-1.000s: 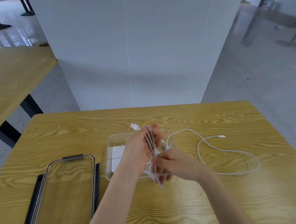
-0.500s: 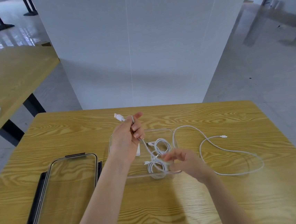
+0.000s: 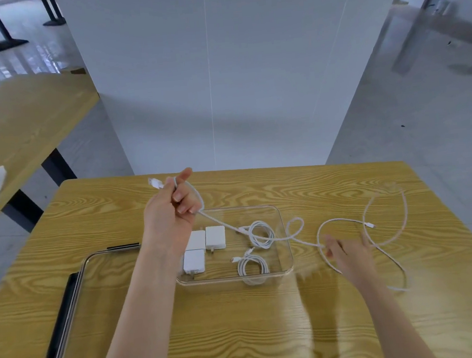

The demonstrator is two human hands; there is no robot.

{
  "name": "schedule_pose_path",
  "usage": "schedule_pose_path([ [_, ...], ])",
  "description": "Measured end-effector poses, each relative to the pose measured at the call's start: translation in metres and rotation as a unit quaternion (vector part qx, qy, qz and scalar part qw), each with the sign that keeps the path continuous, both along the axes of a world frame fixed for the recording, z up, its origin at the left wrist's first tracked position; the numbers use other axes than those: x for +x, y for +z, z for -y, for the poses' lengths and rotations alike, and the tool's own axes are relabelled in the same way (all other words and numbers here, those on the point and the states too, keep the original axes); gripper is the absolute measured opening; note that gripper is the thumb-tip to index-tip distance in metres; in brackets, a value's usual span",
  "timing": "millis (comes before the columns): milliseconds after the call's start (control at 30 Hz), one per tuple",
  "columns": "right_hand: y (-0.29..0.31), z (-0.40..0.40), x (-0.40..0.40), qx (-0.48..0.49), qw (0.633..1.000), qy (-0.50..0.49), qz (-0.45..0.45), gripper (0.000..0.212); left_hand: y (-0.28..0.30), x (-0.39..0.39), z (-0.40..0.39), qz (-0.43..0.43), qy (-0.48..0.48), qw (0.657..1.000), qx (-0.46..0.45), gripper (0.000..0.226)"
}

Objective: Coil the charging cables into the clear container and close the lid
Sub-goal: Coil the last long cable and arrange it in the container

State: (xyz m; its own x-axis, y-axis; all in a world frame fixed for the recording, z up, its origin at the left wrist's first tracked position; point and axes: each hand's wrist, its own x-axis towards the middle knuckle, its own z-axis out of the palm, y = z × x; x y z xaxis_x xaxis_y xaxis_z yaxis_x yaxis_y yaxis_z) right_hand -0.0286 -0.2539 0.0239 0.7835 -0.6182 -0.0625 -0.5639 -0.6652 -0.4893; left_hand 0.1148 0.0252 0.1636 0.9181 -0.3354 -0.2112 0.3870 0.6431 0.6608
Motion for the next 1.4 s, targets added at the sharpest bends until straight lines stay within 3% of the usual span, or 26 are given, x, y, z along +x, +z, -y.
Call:
schedule_pose_path([
  [167, -0.003, 0.004, -0.011, -0.054, 0.992, -0.106, -0.029, 0.058, 0.0, 0.004, -0.009, 0.01, 0.031, 0.999, 0.014, 0.038],
  [333, -0.002, 0.024, -0.009, 0.01, 0.968, -0.249, -0.012, 0.056, -0.002, 0.009, -0.02, 0.02, 0.064, 0.997, 0.032, 0.037],
  [467, -0.003, 0.037, -0.018, 0.026, 0.957, -0.289, 0.005, 0.056, 0.0, 0.021, -0.042, 0.015, 0.103, 0.994, 0.038, 0.037],
  [667, -0.005, 0.025, -0.004, 0.033, 0.97, -0.239, -0.021, 0.055, -0.008, 0.009, -0.015, 0.016, 0.05, 0.996, 0.068, 0.037],
  [833, -0.009, 0.02, 0.011, 0.061, 0.972, -0.218, -0.057, 0.042, -0.008, -0.003, 0.013, 0.047, -0.017, 0.994, 0.099, 0.035],
  [933, 0.019, 0.008, 0.022, 0.067, 0.977, -0.201, -0.007, 0.032, -0.01, -0.014, 0.027, 0.069, -0.071, 0.986, 0.133, 0.035],
  [1000, 0.053, -0.006, 0.03, 0.041, 0.99, -0.13, 0.046, 0.025, -0.012, -0.02, 0.034, 0.084, -0.099, 0.979, 0.16, 0.035],
  [1067, 0.091, -0.03, 0.04, 0.087, 0.991, -0.021, 0.095, 0.026, -0.013, -0.024, 0.041, 0.094, -0.121, 0.973, 0.175, 0.035],
  [1133, 0.117, -0.058, 0.047, 0.203, 0.969, 0.089, 0.108, 0.025, -0.013, -0.027, 0.047, 0.101, -0.137, 0.97, 0.176, 0.035],
  [1267, 0.113, -0.102, 0.054, 0.491, 0.849, 0.191, 0.037, 0.03, -0.011, -0.031, 0.052, 0.108, -0.135, 0.97, 0.172, 0.035],
  [1333, 0.097, -0.11, 0.052, 0.572, 0.792, 0.212, 0.035, 0.035, -0.01, -0.03, 0.049, 0.091, -0.134, 0.975, 0.149, 0.034],
  [1400, 0.082, -0.114, 0.049, 0.607, 0.757, 0.238, 0.042, 0.034, -0.01, -0.029, 0.046, 0.078, -0.139, 0.979, 0.124, 0.034],
])
